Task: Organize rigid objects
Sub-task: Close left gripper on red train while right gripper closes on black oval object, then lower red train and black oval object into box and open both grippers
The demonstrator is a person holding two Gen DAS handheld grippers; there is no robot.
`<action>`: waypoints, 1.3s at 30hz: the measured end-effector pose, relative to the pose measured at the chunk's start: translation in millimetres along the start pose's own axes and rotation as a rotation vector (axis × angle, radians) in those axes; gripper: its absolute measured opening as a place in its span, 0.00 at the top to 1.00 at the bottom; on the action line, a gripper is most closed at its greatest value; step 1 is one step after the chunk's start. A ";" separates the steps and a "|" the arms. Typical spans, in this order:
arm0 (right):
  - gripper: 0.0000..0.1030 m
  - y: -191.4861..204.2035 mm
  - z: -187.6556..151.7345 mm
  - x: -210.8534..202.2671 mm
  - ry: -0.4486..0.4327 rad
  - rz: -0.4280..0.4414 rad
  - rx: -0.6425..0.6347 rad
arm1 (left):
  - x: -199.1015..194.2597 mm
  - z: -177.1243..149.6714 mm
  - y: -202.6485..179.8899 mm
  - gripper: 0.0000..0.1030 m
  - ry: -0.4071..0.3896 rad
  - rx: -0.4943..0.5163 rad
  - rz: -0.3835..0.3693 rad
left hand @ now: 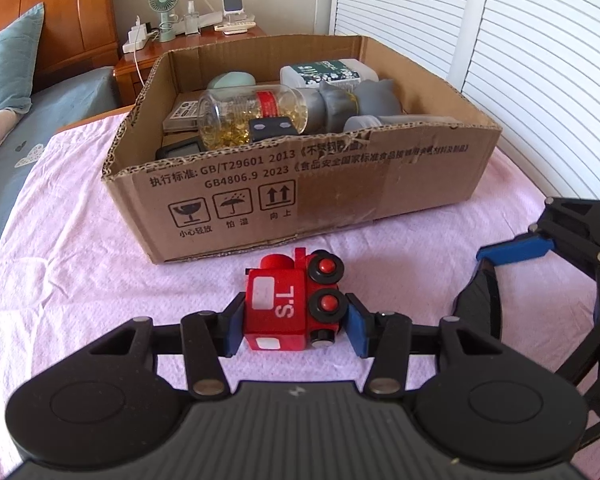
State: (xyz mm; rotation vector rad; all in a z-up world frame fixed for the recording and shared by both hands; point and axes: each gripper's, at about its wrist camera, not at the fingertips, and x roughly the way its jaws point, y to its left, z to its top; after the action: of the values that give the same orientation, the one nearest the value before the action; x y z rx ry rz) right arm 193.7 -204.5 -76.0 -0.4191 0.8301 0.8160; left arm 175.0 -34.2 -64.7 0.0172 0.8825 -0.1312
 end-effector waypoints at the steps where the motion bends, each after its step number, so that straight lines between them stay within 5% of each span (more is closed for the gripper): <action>1: 0.08 1.0 0.4 -0.8 0.001 -0.004 0.003 | 0.6 0.6 -0.1 0.52 -0.002 -0.002 0.001; 9: 0.10 6.7 1.7 -2.8 0.020 -0.044 0.032 | 0.9 2.3 3.1 0.53 0.003 -0.007 -0.016; 25: 0.10 14.5 6.0 -19.6 0.033 -0.073 0.053 | -15.7 2.5 21.0 0.53 0.066 0.134 -0.079; 35: 0.10 19.4 8.3 -20.9 0.027 -0.072 0.042 | -10.0 -6.1 20.3 0.44 0.078 0.055 -0.012; 39: 0.10 20.3 9.4 -22.3 0.024 -0.078 0.039 | -10.3 -5.6 20.9 0.53 0.076 0.037 -0.011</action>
State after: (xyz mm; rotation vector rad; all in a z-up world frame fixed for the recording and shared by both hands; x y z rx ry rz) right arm 173.5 -196.4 -53.1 -0.4245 0.8455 0.7228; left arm 166.8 -11.9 -61.1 0.0519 0.9560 -0.1581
